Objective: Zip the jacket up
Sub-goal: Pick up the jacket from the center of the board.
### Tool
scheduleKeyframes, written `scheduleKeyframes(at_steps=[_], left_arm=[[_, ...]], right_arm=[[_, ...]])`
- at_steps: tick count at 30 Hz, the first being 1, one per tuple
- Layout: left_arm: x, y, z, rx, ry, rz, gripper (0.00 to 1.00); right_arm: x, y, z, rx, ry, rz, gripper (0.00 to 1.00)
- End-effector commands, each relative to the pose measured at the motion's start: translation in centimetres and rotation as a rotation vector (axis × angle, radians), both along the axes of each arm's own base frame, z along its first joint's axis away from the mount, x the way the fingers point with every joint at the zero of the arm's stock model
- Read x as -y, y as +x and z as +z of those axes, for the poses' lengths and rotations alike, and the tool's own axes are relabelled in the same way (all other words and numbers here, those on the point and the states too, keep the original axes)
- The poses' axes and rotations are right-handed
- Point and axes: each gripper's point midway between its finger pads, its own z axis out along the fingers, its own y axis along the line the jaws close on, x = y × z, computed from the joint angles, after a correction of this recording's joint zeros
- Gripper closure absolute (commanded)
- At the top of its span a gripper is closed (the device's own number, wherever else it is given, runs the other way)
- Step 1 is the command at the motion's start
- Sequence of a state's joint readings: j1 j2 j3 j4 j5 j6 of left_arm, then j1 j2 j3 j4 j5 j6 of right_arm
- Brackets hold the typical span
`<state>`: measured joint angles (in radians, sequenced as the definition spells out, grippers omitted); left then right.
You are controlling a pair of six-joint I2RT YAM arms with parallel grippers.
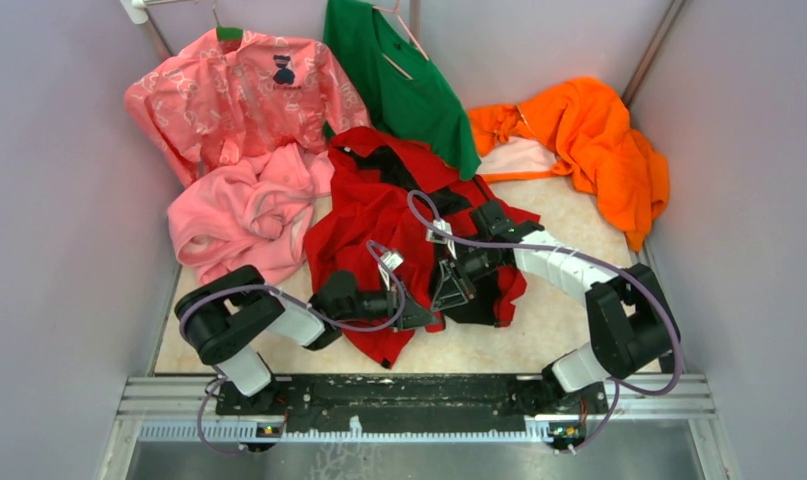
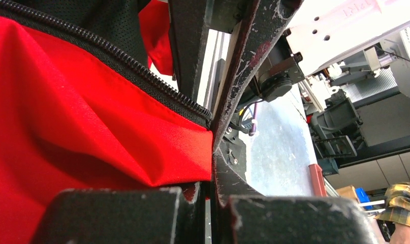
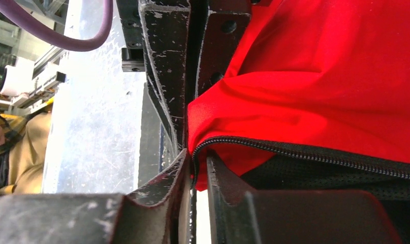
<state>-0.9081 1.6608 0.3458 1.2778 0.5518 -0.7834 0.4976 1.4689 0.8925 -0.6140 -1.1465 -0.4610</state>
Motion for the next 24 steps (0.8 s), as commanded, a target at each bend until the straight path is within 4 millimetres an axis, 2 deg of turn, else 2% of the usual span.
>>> scheduleKeyframes(at_steps=[1, 8, 20, 24], left_arm=[[-0.1, 0.6, 1.8, 0.049, -0.068, 0.008, 1.00], [-0.8, 1.4, 2.7, 0.069, -0.091, 0.066, 1.00], [-1.5, 2.1, 4.6, 0.043, -0.168, 0.135, 0.99], [-1.3, 2.0, 4.5, 0.045, -0.157, 0.117, 0.98]], right_arm=[[-0.4, 0.0, 2.4, 0.012, 0.078, 0.020, 0.78], [-0.4, -0.7, 3.1, -0.011, 0.117, 0.043, 0.69], [-0.5, -1.4, 4.0, -0.063, 0.175, 0.065, 0.70], [-0.6, -1.2, 3.9, -0.086, 0.173, 0.046, 0.72]])
